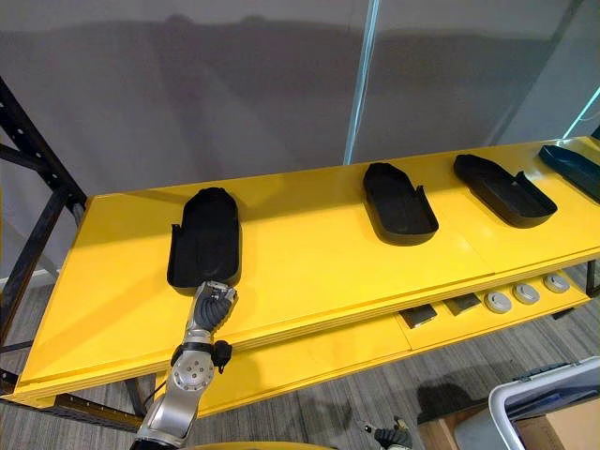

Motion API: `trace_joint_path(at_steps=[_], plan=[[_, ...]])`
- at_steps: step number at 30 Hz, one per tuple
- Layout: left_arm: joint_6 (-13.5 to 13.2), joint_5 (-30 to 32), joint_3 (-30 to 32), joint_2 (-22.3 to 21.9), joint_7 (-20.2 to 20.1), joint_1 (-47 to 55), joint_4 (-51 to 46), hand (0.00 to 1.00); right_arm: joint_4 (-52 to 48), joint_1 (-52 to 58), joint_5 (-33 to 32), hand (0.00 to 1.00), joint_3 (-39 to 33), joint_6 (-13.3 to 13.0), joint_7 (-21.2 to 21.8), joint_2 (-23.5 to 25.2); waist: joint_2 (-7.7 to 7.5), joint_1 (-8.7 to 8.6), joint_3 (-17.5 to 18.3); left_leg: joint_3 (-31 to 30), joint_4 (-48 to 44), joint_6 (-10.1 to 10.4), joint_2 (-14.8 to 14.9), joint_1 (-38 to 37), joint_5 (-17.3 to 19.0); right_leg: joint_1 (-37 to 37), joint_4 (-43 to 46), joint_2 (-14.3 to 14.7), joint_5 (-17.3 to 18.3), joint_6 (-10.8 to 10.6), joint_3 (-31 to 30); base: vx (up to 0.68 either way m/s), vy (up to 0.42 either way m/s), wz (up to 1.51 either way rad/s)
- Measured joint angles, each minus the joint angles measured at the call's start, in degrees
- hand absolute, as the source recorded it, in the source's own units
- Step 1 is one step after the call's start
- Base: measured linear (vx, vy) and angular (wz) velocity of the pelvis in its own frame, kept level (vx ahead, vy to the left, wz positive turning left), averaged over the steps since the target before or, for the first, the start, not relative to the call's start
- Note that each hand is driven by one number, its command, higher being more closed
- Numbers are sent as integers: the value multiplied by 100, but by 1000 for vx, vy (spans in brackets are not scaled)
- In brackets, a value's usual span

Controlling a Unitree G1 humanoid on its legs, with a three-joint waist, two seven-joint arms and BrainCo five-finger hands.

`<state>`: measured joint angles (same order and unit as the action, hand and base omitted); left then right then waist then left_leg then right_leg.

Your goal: Walk over and take plastic housings, then place them on the shelf

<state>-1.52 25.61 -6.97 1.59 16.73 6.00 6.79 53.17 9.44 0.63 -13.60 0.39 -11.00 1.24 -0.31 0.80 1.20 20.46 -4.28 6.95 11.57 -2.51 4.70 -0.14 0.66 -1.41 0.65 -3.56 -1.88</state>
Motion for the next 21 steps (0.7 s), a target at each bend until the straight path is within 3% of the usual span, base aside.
trace_joint_path(at_steps=[12, 15, 21], plan=[[9, -38, -22, 146, -2, -80, 28, 100, 174, -70, 1, 0, -94, -5, 6, 54, -150, -13, 4, -13, 456, -97, -235, -151, -242, -6, -77, -152, -60, -51, 25, -22, 6, 2], [-5, -144, -149, 110, 7, -75, -579, 100, 201, -70, -2, 0, -180, -26, 5, 92, -233, -4, 0, -78, 369, -115, -244, -62, -224, -5, -66, -179, -54, -73, 19, 3, 8, 10], [-420, -376, -206, 79, 161, 51, -2181, 100, 215, -65, -8, 0, -171, -109, 3, 110, -248, 8, -19, -166, -245, -117, -114, 204, 173, 60, -4, -165, 15, -129, 27, -10, -1, 4]])
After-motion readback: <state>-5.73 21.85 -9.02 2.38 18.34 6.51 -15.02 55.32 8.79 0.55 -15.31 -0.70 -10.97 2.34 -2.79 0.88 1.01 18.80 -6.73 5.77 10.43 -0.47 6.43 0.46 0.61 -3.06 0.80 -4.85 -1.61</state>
